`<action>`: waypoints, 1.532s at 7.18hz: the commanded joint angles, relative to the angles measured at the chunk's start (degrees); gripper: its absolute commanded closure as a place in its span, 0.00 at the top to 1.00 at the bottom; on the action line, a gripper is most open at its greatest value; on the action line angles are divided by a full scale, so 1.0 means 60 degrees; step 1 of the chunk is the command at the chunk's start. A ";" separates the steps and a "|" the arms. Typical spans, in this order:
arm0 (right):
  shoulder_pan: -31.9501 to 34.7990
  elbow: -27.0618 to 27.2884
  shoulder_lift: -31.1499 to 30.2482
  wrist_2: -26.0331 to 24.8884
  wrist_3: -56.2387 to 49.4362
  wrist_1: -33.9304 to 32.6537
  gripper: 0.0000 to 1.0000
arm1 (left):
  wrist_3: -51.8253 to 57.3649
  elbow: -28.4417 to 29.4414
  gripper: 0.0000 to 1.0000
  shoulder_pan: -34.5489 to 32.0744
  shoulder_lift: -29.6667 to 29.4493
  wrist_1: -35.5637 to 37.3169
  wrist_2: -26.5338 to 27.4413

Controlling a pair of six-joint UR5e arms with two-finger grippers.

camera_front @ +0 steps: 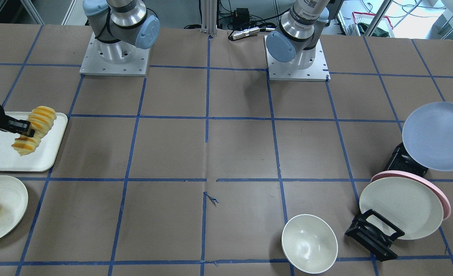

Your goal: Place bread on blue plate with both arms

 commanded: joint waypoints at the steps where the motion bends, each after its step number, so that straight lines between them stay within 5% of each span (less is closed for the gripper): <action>1: 0.0961 -0.0994 -0.0061 0.0626 0.1793 0.1262 0.00 | 0.0058 -0.0070 0.00 -0.0636 0.1389 -0.2814 -0.0562; 2: 0.1357 -0.1011 -0.0061 0.0936 0.2455 0.1279 0.00 | 0.0219 -0.0303 0.00 -0.1308 0.1773 -0.4121 -0.1279; 4: 0.2250 -0.0996 -0.0105 0.0983 0.3847 0.1308 0.00 | -0.0550 -0.1558 0.00 -0.3659 0.1953 -0.3338 -0.1838; 7: 0.3512 -0.0967 -0.0091 0.1404 0.5387 0.1191 0.00 | -0.4822 -0.3754 0.00 -0.6872 0.1237 0.1546 -0.4150; 9: 0.3602 -0.0908 -0.0047 0.1802 0.5860 0.1176 0.00 | -0.6132 -0.5074 0.00 -0.8135 0.0462 0.5137 -0.4129; 11: 0.4010 -0.0879 0.0041 0.2023 0.6209 0.0857 0.00 | -0.7407 -0.5286 0.00 -0.9030 -0.0023 0.6204 -0.4070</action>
